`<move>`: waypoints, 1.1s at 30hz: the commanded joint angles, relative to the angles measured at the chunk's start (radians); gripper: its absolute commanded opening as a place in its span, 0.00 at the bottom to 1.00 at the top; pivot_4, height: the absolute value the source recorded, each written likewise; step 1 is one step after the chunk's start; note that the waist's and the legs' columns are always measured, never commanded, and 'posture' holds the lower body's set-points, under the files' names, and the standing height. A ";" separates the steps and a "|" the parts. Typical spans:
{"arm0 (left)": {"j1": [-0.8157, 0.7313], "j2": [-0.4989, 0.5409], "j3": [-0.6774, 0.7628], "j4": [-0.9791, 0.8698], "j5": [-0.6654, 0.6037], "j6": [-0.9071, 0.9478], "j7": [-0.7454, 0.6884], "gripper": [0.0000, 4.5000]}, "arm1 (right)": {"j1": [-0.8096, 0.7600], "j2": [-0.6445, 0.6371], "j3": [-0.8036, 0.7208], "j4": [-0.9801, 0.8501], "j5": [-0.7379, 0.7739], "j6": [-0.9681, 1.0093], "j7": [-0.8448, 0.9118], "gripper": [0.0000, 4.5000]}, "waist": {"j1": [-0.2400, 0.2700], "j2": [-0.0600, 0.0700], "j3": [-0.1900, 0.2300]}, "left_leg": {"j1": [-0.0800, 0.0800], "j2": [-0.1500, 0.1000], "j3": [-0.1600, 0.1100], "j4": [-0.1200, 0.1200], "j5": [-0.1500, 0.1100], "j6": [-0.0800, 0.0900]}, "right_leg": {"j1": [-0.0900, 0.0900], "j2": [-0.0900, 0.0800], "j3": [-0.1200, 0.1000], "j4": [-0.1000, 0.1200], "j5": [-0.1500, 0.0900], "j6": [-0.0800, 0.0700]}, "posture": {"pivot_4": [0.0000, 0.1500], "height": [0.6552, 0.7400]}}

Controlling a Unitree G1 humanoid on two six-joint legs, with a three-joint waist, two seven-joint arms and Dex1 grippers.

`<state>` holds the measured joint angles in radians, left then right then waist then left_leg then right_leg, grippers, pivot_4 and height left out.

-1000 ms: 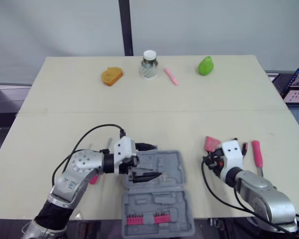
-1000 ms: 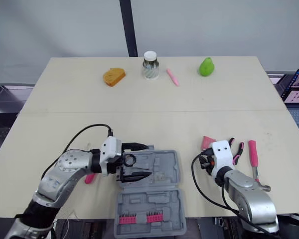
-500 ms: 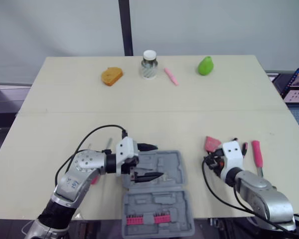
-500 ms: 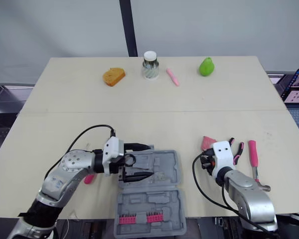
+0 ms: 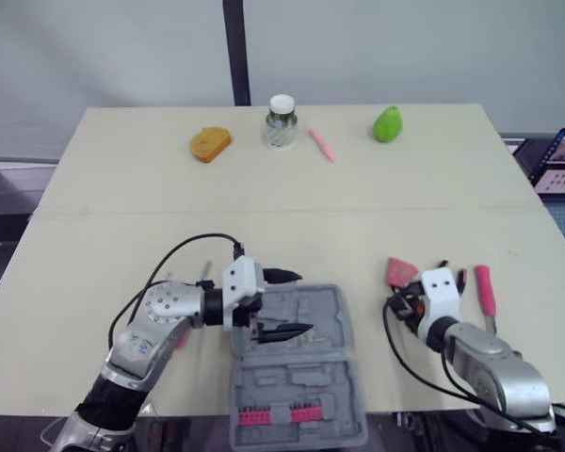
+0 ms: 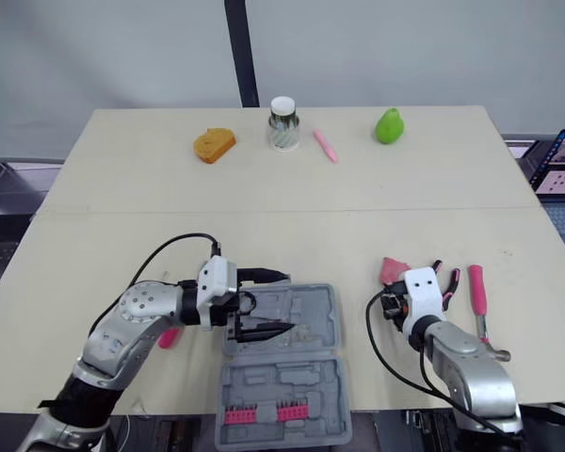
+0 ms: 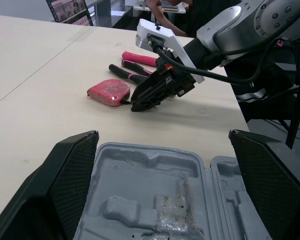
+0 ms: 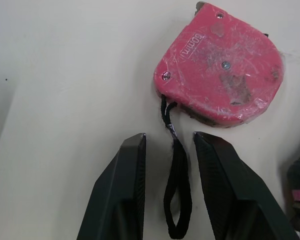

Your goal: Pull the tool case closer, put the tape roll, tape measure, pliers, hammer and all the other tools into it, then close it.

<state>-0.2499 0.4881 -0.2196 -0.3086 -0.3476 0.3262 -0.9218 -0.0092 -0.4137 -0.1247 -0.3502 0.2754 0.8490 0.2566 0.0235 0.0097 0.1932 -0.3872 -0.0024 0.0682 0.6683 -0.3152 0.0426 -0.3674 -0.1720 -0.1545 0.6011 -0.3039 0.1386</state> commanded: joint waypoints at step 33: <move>0.036 0.079 -0.040 -0.023 0.021 -0.043 -0.089 1.00 | 0.211 -0.004 -0.027 -0.246 0.083 0.120 0.037 0.03 | 0.002 0.000 0.000 | 0.000 0.000 -0.001 0.000 0.000 0.000 | 0.000 0.000 0.000 0.000 0.000 0.000 | 1.00 1.00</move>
<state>-0.2228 0.5614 -0.2543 -0.3085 -0.3287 0.3040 -0.9949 0.1807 -0.4118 -0.1349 -0.5566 0.3418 0.9504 0.2765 0.0258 0.0096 0.1928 -0.3871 -0.0025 0.0675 0.6680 -0.3151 0.0426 -0.3673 -0.1719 -0.1540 0.6012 -0.3040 0.1383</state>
